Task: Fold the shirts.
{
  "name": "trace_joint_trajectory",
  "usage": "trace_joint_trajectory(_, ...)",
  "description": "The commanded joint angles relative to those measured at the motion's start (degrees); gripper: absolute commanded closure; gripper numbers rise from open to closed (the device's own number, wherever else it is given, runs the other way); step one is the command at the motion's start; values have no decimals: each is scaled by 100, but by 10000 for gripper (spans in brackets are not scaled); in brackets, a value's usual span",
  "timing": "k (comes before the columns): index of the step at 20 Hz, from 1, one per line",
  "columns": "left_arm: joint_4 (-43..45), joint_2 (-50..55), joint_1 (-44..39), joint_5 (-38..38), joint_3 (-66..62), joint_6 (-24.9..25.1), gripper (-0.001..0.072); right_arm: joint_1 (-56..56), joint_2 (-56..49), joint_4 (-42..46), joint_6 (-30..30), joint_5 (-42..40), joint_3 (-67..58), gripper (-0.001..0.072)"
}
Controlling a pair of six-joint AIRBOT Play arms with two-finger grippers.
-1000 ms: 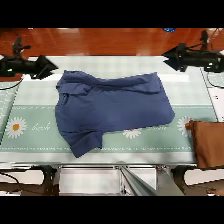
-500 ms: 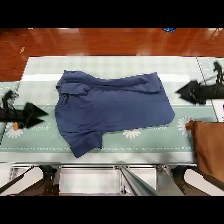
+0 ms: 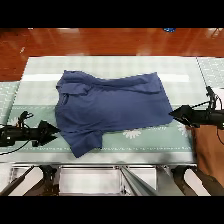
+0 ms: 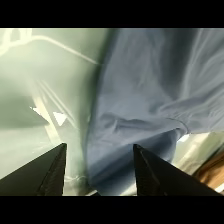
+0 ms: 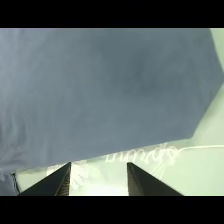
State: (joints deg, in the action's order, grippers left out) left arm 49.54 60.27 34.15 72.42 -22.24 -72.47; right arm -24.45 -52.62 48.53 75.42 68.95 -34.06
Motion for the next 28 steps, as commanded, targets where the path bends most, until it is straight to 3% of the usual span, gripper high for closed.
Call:
trace_joint_trajectory(1, -48, -2, -608, -710, 105, -109, 199, -2, 94, -234, 20, -96, 109, 305)
trace_joint_trajectory(4, -459, 186, -1408, -1462, 101, -269, 213, -2, 94, -306, 42, -127, 109, 305)
trace_joint_trajectory(5, -522, 291, -1600, -1574, 87, -280, 306, -4, 94, -299, 44, -149, 109, 305)
trace_joint_trajectory(7, -522, 498, -1812, -1628, 31, -264, 690, -48, 94, -293, 68, -275, 109, 305)
trace_joint_trajectory(12, -518, 507, -1810, -1635, -50, -173, 684, -1117, -260, 776, 841, -612, 109, 305)
trace_joint_trajectory(16, -518, 509, -1812, -1602, -48, -170, 684, -1222, -1117, 525, 457, -426, 109, 305)
trace_joint_trajectory(21, -518, 509, -1812, -1591, -48, -170, 684, -1141, -2092, -474, -122, -704, 85, 305)
trace_joint_trajectory(26, -522, 509, -1812, -1620, -48, -173, 684, -57, -2824, -514, 63, -1075, -577, 309)
trace_joint_trajectory(27, -566, 509, -1810, -1617, -50, -179, 684, 160, -2944, -520, 122, -1091, -761, 417)
trace_joint_trajectory(28, -695, 507, -1808, -1576, -98, -173, 684, 356, -3008, -568, 96, -1043, -938, 686)
